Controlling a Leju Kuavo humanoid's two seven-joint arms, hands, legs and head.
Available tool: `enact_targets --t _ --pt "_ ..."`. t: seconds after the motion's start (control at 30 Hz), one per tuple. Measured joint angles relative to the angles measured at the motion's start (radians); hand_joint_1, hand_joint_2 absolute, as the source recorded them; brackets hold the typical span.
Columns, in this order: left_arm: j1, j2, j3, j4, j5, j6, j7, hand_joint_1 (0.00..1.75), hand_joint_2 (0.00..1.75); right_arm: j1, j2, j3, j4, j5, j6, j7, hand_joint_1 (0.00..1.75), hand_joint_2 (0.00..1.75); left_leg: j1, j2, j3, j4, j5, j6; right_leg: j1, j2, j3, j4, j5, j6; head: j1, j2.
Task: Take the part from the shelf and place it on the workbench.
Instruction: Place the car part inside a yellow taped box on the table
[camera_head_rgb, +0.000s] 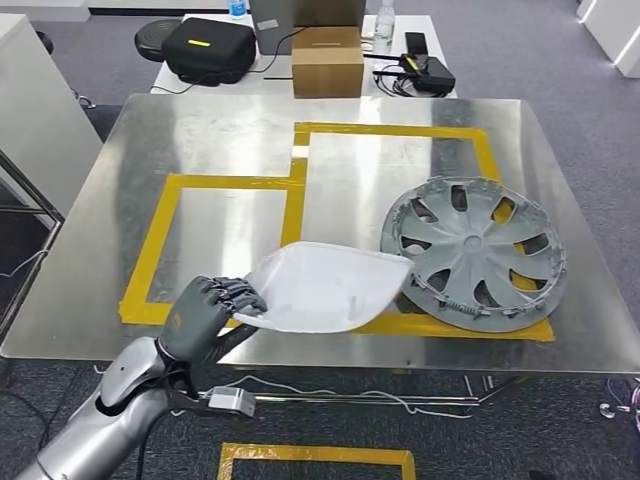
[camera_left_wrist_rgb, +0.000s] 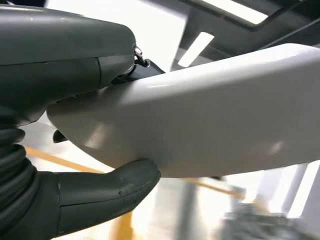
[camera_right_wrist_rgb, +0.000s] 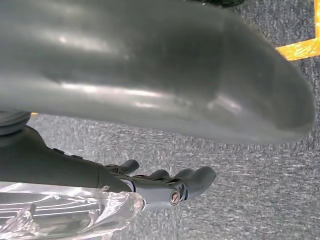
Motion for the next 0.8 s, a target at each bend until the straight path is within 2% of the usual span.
enact_targets --t 0.07,0.1,0.13,0.2,0.23,0.27,0.3,0.33,0.4,0.43,0.53,0.6,0.63,0.7,0.73,0.77,0.8 --pt "-0.019 0.011 0.02 0.07 -0.058 0.032 0.03 1.75 1.75 0.0 -0.002 0.003 0.0 0.006 0.003 0.001 0.0 0.0 0.003 0.0 0.003 -0.002 -0.001 0.012 -0.001 -0.002 -0.005 0.015 -0.013 0.01 0.003 0.0" --pt "-0.031 0.015 0.028 0.107 -0.085 0.046 0.046 1.75 1.75 -0.001 -0.002 0.005 0.0 0.009 0.004 0.0 0.0 0.0 0.005 0.0 0.005 -0.003 -0.002 0.017 -0.001 -0.003 -0.022 0.05 -0.032 0.014 0.005 0.0" --pt "-0.042 0.017 0.035 0.145 -0.109 0.058 0.062 1.75 1.75 -0.003 -0.003 0.007 0.0 0.012 0.005 0.0 0.0 0.0 0.005 0.001 0.007 -0.003 -0.003 0.021 -0.001 -0.005 -0.052 0.107 -0.058 0.018 0.008 0.0" --pt "-0.062 0.018 0.043 0.221 -0.151 0.077 0.091 1.75 1.75 -0.005 -0.003 0.011 0.0 0.017 0.006 -0.001 0.0 0.0 0.005 0.001 0.008 -0.003 -0.006 0.025 -0.001 -0.005 -0.13 0.247 -0.109 0.021 0.013 0.0" --pt "-0.071 0.017 0.044 0.261 -0.169 0.083 0.104 1.75 1.75 -0.005 -0.004 0.013 0.0 0.019 0.006 -0.002 0.0 0.0 0.005 0.001 0.009 -0.003 -0.007 0.026 -0.001 -0.005 -0.159 0.289 -0.113 0.022 0.013 0.0" --pt "-0.08 0.016 0.045 0.302 -0.185 0.088 0.115 1.75 1.75 -0.005 -0.004 0.015 0.0 0.022 0.007 -0.002 0.0 0.0 0.005 0.001 0.012 -0.003 -0.009 0.026 -0.001 -0.005 -0.17 0.294 -0.097 0.021 0.014 0.0" --pt "-0.09 0.013 0.045 0.343 -0.201 0.095 0.127 1.75 1.75 -0.005 -0.004 0.017 0.0 0.025 0.007 -0.002 0.0 0.0 0.005 0.001 0.017 -0.003 -0.012 0.025 -0.001 -0.005 -0.161 0.257 -0.061 0.019 0.014 0.0" --pt "-0.101 0.01 0.045 0.384 -0.216 0.104 0.138 1.75 1.75 -0.006 -0.005 0.02 0.0 0.027 0.007 -0.002 0.0 0.0 0.005 0.0 0.023 -0.003 -0.016 0.023 -0.001 -0.005 -0.133 0.188 -0.015 0.017 0.014 0.0" --pt "-0.124 0.003 0.045 0.452 -0.239 0.124 0.156 1.75 1.75 -0.009 -0.007 0.024 0.0 0.031 0.007 -0.002 0.0 0.0 0.002 0.0 0.031 -0.002 -0.023 0.015 0.0 -0.005 -0.074 0.058 0.041 0.012 0.014 0.0" --pt "-0.137 -0.001 0.045 0.482 -0.249 0.132 0.163 1.75 1.75 -0.011 -0.008 0.025 0.0 0.032 0.007 -0.002 0.0 0.0 0.001 -0.001 0.033 -0.001 -0.024 0.011 0.001 -0.005 -0.058 0.024 0.05 0.008 0.013 0.0" --pt "-0.165 -0.011 0.043 0.554 -0.271 0.143 0.18 1.75 1.75 -0.011 -0.008 0.026 0.0 0.033 0.008 -0.001 0.0 0.0 0.0 -0.001 0.034 -0.008 -0.022 -0.004 0.002 -0.003 -0.053 0.01 0.049 -0.007 0.012 0.0" --pt "-0.182 -0.019 0.042 0.591 -0.287 0.152 0.194 1.75 1.75 -0.012 -0.008 0.027 0.0 0.034 0.008 -0.001 0.0 0.0 0.0 0.0 0.023 0.016 -0.043 -0.015 -0.002 -0.003 -0.051 0.005 0.052 -0.018 0.01 0.0" --pt "-0.192 -0.024 0.041 0.611 -0.295 0.157 0.204 1.75 1.75 -0.013 -0.008 0.028 0.0 0.034 0.008 -0.002 0.0 0.0 0.001 0.0 0.003 0.058 -0.068 -0.02 -0.004 -0.003 -0.05 0.003 0.053 -0.023 0.008 0.0" --pt "-0.208 -0.031 0.038 0.652 -0.311 0.166 0.228 1.75 1.75 -0.014 -0.009 0.031 0.0 0.035 0.008 -0.001 0.0 0.0 0.002 0.001 -0.064 0.19 -0.128 -0.026 -0.004 -0.003 -0.05 0.003 0.052 -0.028 0.005 0.0" --pt "-0.213 -0.033 0.037 0.673 -0.32 0.168 0.242 1.75 1.75 -0.013 -0.009 0.032 0.0 0.036 0.008 -0.001 0.0 0.0 0.003 0.001 -0.094 0.245 -0.143 -0.027 -0.004 -0.003 -0.049 0.003 0.052 -0.029 0.005 0.0" --pt "-0.216 -0.034 0.036 0.691 -0.328 0.17 0.254 1.75 1.75 -0.012 -0.009 0.032 0.0 0.036 0.008 0.0 0.0 0.0 0.003 0.001 -0.11 0.271 -0.14 -0.027 -0.005 -0.003 -0.049 0.003 0.052 -0.029 0.005 0.0" --pt "-0.221 -0.036 0.036 0.708 -0.335 0.175 0.265 1.75 1.75 -0.012 -0.009 0.032 0.0 0.036 0.008 0.0 0.0 0.0 0.003 0.001 -0.108 0.257 -0.117 -0.026 -0.005 -0.003 -0.048 0.003 0.051 -0.029 0.005 0.0"
